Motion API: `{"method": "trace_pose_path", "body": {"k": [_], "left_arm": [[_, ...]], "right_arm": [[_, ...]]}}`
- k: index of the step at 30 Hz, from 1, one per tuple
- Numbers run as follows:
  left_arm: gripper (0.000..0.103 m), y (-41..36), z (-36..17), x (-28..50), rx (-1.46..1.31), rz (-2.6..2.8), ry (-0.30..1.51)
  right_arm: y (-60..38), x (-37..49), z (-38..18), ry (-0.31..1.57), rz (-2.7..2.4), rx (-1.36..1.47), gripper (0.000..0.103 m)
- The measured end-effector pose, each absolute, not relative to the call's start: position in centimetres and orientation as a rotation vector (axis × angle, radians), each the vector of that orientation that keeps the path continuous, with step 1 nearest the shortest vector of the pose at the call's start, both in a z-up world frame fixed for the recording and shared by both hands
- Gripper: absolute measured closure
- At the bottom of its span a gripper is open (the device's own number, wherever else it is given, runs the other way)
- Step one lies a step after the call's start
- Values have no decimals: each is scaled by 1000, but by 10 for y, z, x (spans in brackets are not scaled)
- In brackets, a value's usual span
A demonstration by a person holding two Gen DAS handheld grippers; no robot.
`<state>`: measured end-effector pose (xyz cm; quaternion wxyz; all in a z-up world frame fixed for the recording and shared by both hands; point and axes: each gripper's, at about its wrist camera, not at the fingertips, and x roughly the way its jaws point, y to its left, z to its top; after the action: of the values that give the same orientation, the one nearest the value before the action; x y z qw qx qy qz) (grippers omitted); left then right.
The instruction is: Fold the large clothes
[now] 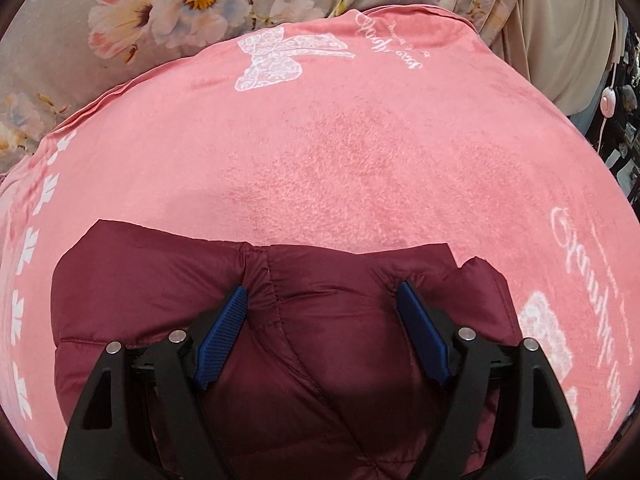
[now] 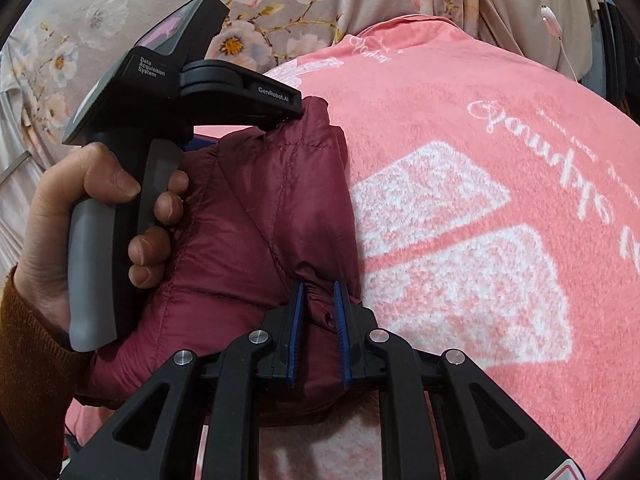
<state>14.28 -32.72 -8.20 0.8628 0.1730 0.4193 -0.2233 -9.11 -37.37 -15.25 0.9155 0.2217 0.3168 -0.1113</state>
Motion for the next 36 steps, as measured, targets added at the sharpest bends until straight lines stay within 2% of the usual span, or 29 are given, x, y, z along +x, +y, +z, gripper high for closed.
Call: {"method": "trace_pose_path", "body": {"k": [10, 16, 17, 19, 20, 21, 23, 25, 32, 36], "left_arm": [[25, -330, -100, 150, 371, -445, 833], [25, -319, -93, 147, 310, -476, 803], [25, -308, -85, 143, 273, -490, 800], [25, -286, -70, 134, 221, -501, 795], [24, -271, -61, 127, 196, -510, 791], [22, -256, -53, 120, 183, -500, 784], [9, -218, -39, 112, 157, -466, 774], [8, -184, -34, 111, 121, -439, 797], [8, -95, -70, 127, -156, -450, 1051], [7, -86, -92, 124, -249, -505, 1108]], "right_arm": [[-354, -88, -155, 624, -297, 341, 91], [-365, -93, -152, 605, -235, 398, 88], [-368, -94, -149, 611, -229, 416, 84], [-374, -98, -139, 619, -245, 425, 63], [-379, -101, -132, 607, -264, 428, 43], [-383, -105, -125, 582, -269, 440, 38], [-393, -107, -115, 551, -248, 491, 34], [-403, -101, -111, 546, -214, 550, 30], [-409, -65, -131, 677, -106, 675, 30], [-402, -57, -148, 697, -76, 735, 21]]}}
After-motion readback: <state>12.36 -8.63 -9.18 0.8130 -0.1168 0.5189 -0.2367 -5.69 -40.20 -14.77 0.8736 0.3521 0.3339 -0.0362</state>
